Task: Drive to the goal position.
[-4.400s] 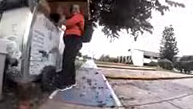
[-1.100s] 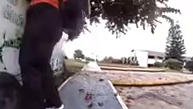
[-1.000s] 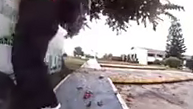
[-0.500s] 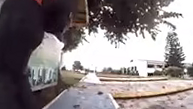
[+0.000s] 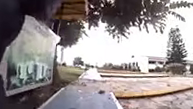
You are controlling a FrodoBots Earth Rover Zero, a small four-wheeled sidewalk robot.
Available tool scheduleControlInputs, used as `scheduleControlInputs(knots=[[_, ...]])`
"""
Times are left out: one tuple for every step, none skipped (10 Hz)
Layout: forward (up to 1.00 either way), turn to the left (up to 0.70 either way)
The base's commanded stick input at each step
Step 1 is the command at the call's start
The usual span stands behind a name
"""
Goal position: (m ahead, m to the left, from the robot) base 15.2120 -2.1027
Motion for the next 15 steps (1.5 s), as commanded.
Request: scheduleControlInputs(knots=[[0.50, 0.00], [0.50, 0.00], [0.50, 0.00], [0.50, 0.00], [0.50, 0.00], [0.50, 0.00], [0.50, 0.00], [0.50, 0.00], [0.50, 0.00], [0.50, 0.00], [0.50, 0.00], [0.50, 0.00], [0.50, 0.00], [0.50, 0.00], [0.50, 0.00]])
